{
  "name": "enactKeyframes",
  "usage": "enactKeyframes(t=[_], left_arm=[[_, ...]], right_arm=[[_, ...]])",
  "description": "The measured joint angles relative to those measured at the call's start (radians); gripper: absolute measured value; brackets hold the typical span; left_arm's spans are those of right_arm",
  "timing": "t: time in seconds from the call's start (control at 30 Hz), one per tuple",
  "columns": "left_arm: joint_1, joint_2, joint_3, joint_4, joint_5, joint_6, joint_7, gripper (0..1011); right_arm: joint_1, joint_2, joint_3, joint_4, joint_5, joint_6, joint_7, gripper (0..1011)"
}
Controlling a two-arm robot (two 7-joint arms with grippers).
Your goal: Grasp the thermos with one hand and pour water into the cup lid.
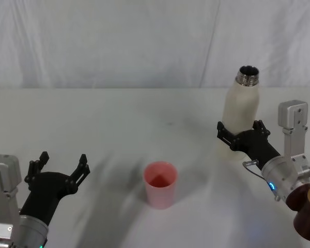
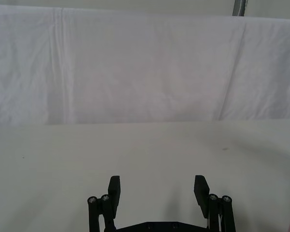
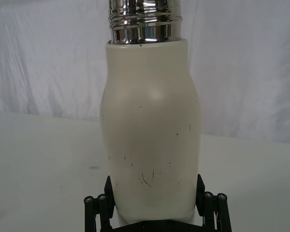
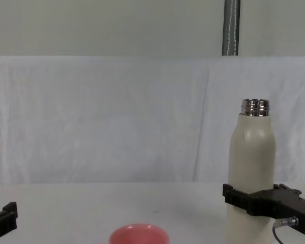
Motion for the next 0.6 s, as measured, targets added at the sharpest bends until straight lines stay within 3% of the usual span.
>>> enactKeyframes(t=[0.6], left_arm=[[0.000,0.000,0.000,0.000,0.000,0.000,0.000,1001]], right_arm=[[0.003,0.007,-0.001,-0.020,0.002,0.001,0.008,956]])
